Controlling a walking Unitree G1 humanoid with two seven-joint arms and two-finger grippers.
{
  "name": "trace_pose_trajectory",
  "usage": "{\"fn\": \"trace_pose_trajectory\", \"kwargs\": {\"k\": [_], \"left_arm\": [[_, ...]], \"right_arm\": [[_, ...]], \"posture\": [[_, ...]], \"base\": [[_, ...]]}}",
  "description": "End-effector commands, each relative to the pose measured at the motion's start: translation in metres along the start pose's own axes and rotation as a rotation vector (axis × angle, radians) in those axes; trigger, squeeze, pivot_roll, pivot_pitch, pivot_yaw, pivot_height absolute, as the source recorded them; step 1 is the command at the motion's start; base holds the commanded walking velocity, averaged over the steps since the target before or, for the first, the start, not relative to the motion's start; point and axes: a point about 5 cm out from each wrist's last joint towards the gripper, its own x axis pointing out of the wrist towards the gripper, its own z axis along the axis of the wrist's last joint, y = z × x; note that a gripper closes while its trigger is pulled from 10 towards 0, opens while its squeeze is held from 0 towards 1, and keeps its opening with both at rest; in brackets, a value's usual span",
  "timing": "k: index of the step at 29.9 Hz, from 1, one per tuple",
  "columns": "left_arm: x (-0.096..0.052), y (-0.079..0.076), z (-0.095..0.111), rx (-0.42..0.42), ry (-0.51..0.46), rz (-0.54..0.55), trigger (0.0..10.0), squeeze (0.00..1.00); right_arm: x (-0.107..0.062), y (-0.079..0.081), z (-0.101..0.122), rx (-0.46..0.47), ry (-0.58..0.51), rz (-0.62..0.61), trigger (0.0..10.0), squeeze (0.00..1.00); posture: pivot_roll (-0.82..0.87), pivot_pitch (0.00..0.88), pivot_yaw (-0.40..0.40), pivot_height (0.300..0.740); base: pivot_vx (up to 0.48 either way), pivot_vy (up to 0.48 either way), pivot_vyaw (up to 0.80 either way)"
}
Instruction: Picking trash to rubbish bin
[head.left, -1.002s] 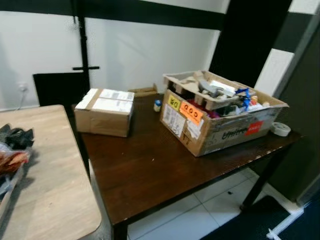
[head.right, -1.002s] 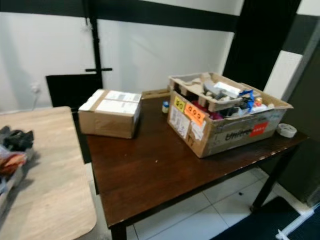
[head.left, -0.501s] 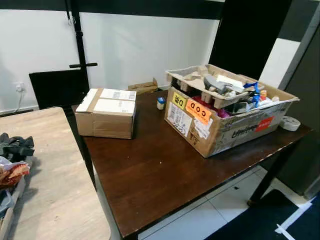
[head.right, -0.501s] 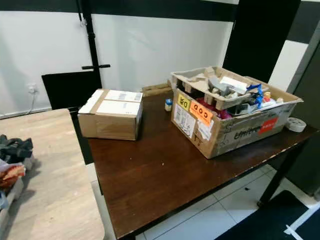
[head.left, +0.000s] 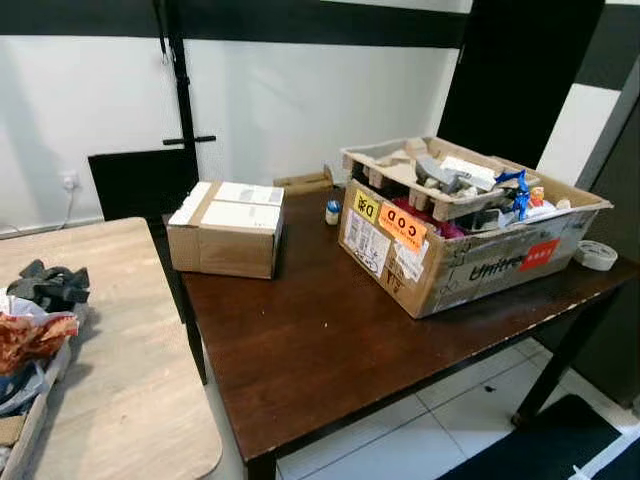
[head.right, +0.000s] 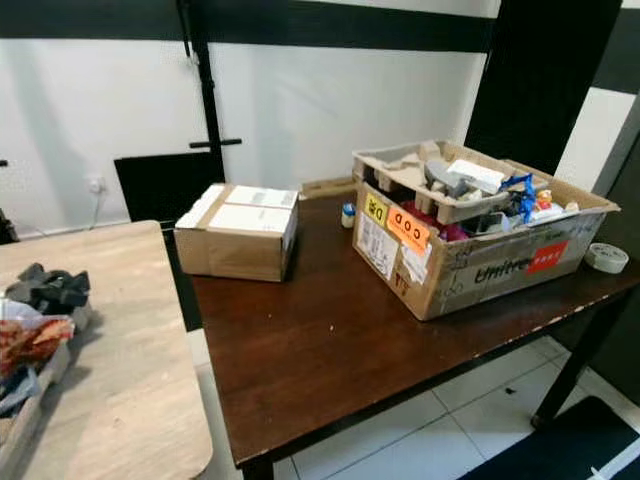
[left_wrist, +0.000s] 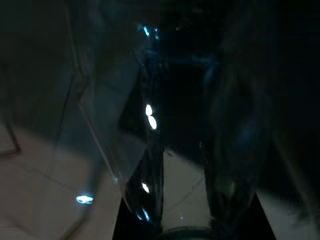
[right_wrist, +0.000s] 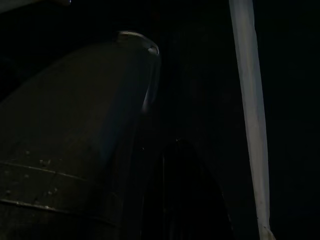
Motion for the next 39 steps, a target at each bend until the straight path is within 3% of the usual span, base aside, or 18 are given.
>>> {"fn": "trace_pose_trajectory", "kwargs": {"k": [1, 3, 4, 6, 11, 15, 19, 24, 29, 34, 38, 39], "left_arm": [[0.000, -0.009, -0.018, 0.094, 0.077, -0.065, 10.0, 0.00], [-0.002, -0.005, -0.029, 0.258, 0.137, -0.103, 10.0, 0.00], [-0.002, -0.005, -0.029, 0.258, 0.137, -0.103, 10.0, 0.00], [-0.003, 0.002, -0.030, 0.359, 0.146, -0.100, 10.0, 0.00], [-0.003, 0.013, 0.011, 0.451, -0.084, 0.042, 10.0, 0.00], [-0.003, 0.013, 0.033, 0.434, -0.172, 0.099, 10.0, 0.00], [-0.013, 0.051, 0.019, 0.447, -0.211, 0.160, 10.0, 0.00], [-0.015, 0.047, 0.032, 0.422, -0.292, 0.107, 10.0, 0.00], [-0.016, 0.034, 0.053, 0.361, -0.395, 0.025, 10.0, 0.00], [-0.016, 0.026, 0.060, 0.288, -0.448, -0.032, 10.0, 0.00], [-0.017, 0.020, 0.063, 0.299, -0.468, -0.081, 10.0, 0.00], [-0.017, 0.016, 0.064, 0.351, -0.475, -0.125, 10.0, 0.00]], "right_arm": [[-0.001, -0.004, -0.009, -0.006, 0.038, -0.005, 10.0, 0.00], [-0.001, -0.005, -0.008, -0.015, 0.041, -0.006, 10.0, 0.00], [-0.001, -0.005, -0.008, -0.015, 0.041, -0.006, 10.0, 0.00], [0.000, -0.001, -0.016, -0.019, 0.050, 0.002, 10.0, 0.00], [-0.001, 0.001, -0.033, -0.029, 0.060, 0.012, 10.0, 0.00], [-0.001, 0.002, -0.033, -0.034, 0.050, 0.012, 10.0, 0.00], [-0.001, 0.002, -0.033, -0.043, 0.045, 0.012, 10.0, 0.00], [-0.001, 0.002, -0.033, -0.045, 0.043, 0.014, 10.0, 0.00], [-0.001, 0.003, -0.033, -0.046, 0.043, 0.015, 10.0, 0.00], [-0.001, 0.003, -0.033, -0.045, 0.042, 0.017, 10.0, 0.00], [0.000, 0.004, -0.033, -0.046, 0.043, 0.020, 10.0, 0.00], [0.000, 0.005, -0.032, -0.051, 0.044, 0.023, 10.0, 0.00]], "posture": [[-0.03, 0.141, -0.056, 0.740], [-0.03, 0.145, -0.057, 0.740], [-0.03, 0.145, -0.057, 0.740], [-0.02, 0.153, -0.062, 0.740], [-0.02, 0.155, -0.062, 0.740], [-0.02, 0.151, -0.058, 0.740], [-0.03, 0.149, -0.053, 0.740], [-0.03, 0.149, -0.053, 0.740], [-0.03, 0.148, -0.049, 0.740], [-0.03, 0.147, -0.048, 0.740], [-0.03, 0.149, -0.048, 0.740], [-0.03, 0.149, -0.048, 0.740]], "base": [[0.000, 0.000, 0.00], [0.000, 0.000, 0.00], [0.000, 0.000, 0.00], [0.000, 0.000, 0.00], [0.000, 0.000, 0.00], [0.000, 0.000, 0.00], [0.000, 0.000, 0.00], [0.000, 0.000, 0.00], [0.000, 0.000, 0.00], [0.000, 0.000, 0.00], [0.000, 0.000, 0.00], [0.000, 0.000, 0.00]]}}
